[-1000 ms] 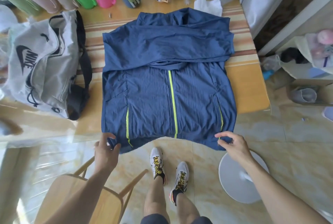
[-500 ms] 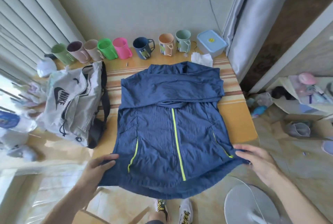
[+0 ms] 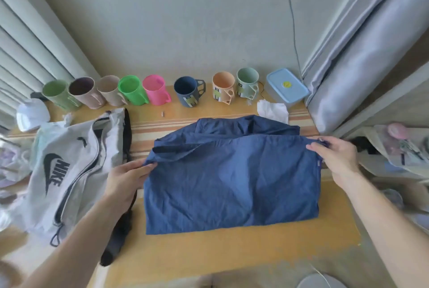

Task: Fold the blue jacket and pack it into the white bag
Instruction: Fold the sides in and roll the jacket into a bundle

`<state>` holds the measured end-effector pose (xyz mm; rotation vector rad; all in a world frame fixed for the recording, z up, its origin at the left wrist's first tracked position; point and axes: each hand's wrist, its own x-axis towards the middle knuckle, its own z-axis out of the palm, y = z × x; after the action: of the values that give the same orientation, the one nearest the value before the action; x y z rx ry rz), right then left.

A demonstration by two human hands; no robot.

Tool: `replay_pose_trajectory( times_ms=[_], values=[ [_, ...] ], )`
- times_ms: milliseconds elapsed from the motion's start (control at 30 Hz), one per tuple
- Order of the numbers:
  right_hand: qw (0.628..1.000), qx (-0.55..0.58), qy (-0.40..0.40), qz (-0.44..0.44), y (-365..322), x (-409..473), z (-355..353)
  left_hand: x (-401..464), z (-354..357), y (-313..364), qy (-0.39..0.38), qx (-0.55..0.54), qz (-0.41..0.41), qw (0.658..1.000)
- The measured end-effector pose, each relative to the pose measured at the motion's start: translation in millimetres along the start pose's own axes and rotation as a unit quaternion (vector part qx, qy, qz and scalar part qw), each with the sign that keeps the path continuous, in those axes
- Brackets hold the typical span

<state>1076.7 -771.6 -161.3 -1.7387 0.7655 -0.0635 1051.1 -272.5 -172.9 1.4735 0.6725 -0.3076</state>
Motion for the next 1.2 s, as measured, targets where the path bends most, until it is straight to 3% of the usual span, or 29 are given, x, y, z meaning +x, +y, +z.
replay_pose_trajectory(
  times_ms=[167,233,333,433,500,567,633,700,767,800,967,1100,1200],
  values=[
    [0.998,-0.024,0.065,-0.001,-29.3,79.7,58.1,82.0,23.5,36.1,0.080,-0.037,0.024,0.996],
    [0.990,-0.097,0.099,-0.007,-38.8,83.2,80.6,113.3,31.5,37.9,0.108,-0.037,0.014,0.993],
    [0.963,-0.238,0.075,-0.103,-32.1,55.0,121.3,126.8,40.4,18.3,0.137,0.144,0.072,0.977],
    [0.897,-0.378,-0.070,-0.217,11.5,1.1,171.6,111.0,60.9,-11.3,0.087,0.335,0.249,0.904],
    [0.818,-0.466,-0.131,-0.311,39.4,-27.8,201.0,111.9,73.9,-35.0,0.019,0.464,0.335,0.820],
    [0.759,-0.524,-0.164,-0.350,65.3,-37.7,219.2,122.0,80.8,-61.0,-0.036,0.565,0.368,0.737],
    [0.751,-0.553,-0.160,-0.324,85.6,-33.1,227.5,132.9,85.7,-78.0,-0.053,0.619,0.350,0.701],
    [0.752,-0.575,-0.148,-0.287,101.9,-27.5,232.7,137.8,89.7,-86.3,-0.051,0.639,0.332,0.692],
    [0.748,-0.585,-0.151,-0.273,110.0,-27.3,236.3,133.1,89.5,-87.4,-0.030,0.637,0.317,0.702],
    [0.748,-0.585,-0.155,-0.273,109.7,-28.3,236.4,125.0,86.7,-85.1,-0.002,0.623,0.297,0.724],
    [0.774,-0.547,-0.147,-0.284,88.7,-38.1,220.6,73.5,56.4,-67.5,0.176,0.454,0.068,0.871],
    [0.804,-0.460,-0.179,-0.331,86.9,-60.9,206.9,64.7,46.2,-50.3,0.157,0.320,-0.084,0.930],
    [0.788,-0.465,-0.238,-0.326,93.8,-62.7,205.8,67.3,46.4,-31.2,0.108,0.202,-0.165,0.959]
  ],
)
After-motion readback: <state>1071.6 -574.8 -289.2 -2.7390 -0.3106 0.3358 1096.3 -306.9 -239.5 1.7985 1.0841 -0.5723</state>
